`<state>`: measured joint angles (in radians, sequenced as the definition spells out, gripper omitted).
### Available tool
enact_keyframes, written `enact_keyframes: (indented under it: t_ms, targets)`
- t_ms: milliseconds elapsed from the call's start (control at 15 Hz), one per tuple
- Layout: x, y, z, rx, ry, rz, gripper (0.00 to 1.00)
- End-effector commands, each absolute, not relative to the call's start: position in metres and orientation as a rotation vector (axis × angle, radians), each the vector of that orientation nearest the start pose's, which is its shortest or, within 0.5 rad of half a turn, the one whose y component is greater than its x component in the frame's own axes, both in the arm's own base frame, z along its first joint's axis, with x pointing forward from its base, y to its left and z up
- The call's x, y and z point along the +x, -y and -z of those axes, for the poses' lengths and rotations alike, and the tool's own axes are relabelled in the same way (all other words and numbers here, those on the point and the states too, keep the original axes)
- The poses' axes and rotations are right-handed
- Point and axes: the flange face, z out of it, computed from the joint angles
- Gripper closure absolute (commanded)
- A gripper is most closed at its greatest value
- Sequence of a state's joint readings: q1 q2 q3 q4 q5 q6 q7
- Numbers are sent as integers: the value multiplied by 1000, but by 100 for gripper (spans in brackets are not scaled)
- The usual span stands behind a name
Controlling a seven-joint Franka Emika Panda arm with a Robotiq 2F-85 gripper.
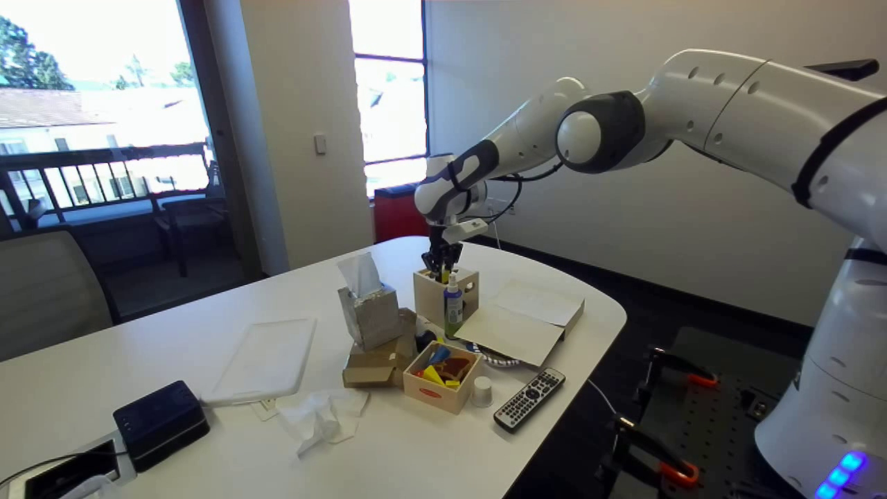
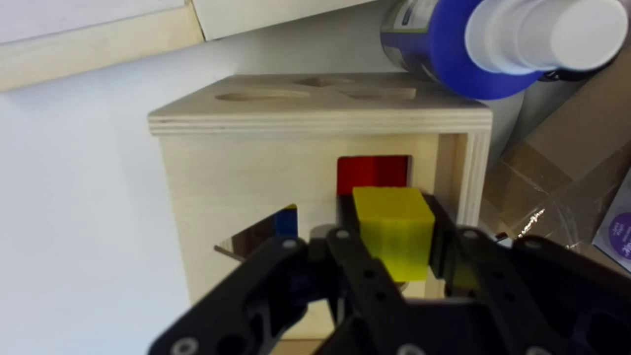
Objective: Put the yellow item in the box
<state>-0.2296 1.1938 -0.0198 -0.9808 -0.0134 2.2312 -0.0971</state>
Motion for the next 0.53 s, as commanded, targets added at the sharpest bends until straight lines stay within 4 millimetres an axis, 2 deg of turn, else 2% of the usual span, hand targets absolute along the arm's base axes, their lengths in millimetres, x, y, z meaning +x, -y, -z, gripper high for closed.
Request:
enact_keyframes:
  t_ms: [0, 467]
  targets:
    - [758, 197, -113, -3158, -207, 113, 91]
    - [760, 199, -106, -3123, -220, 159, 91]
